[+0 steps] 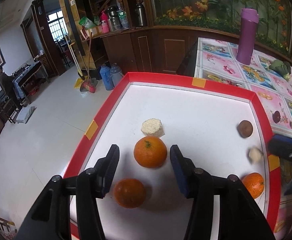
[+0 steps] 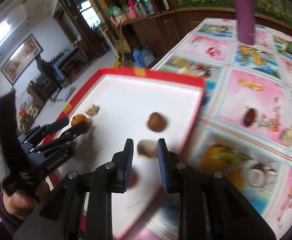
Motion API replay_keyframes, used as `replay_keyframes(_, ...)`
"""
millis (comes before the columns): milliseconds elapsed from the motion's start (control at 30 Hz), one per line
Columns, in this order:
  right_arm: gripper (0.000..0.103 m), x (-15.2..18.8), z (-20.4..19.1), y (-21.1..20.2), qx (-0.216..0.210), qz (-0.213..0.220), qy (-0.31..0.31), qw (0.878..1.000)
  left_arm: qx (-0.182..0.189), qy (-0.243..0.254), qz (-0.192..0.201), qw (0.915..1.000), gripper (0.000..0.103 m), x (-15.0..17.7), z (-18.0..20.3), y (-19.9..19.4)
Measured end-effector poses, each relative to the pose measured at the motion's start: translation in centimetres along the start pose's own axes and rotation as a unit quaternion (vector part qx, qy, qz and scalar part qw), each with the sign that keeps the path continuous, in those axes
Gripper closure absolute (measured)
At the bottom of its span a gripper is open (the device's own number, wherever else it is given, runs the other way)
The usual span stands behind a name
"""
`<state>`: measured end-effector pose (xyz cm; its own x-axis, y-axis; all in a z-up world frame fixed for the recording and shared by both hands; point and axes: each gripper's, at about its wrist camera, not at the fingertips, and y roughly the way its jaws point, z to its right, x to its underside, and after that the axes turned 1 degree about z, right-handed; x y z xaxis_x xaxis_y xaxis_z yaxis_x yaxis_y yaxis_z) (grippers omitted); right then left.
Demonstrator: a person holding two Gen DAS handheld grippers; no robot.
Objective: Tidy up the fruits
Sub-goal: 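Carry both held items over the white tray, release them, return toward the table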
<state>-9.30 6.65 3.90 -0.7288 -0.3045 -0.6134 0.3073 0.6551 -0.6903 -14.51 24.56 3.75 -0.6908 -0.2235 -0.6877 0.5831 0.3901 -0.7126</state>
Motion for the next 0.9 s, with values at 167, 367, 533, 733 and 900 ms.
replay_keyframes(167,0.076,1.2,4.6,-4.7,0.038,0.038,0.039,0.998,0.008,0.004,0.008,0.9999,0.048,-0.4,0.9,-1.0)
replay_keyframes(367,0.076,4.6,11.6,-11.1,0.112,0.072,0.100,0.986,0.044,0.031,0.014,0.9985,0.045,-0.5,4.3,-2.7)
replay_keyframes(533,0.076,7.6,16.8,-15.5,0.163,0.083,0.145,0.972,0.082,0.076,0.024,0.9934,0.043,-0.5,8.8,-4.7)
replay_keyframes(733,0.076,9.9,20.9,-18.2,0.200,0.079,0.171,0.962,0.133,0.128,0.013,0.9827,0.041,0.5,14.3,-6.1)
replay_keyframes(900,0.076,8.6,21.8,-18.1,0.191,0.080,0.166,0.964,0.146,0.149,-0.001,0.9780,0.041,0.8,16.4,-6.3)
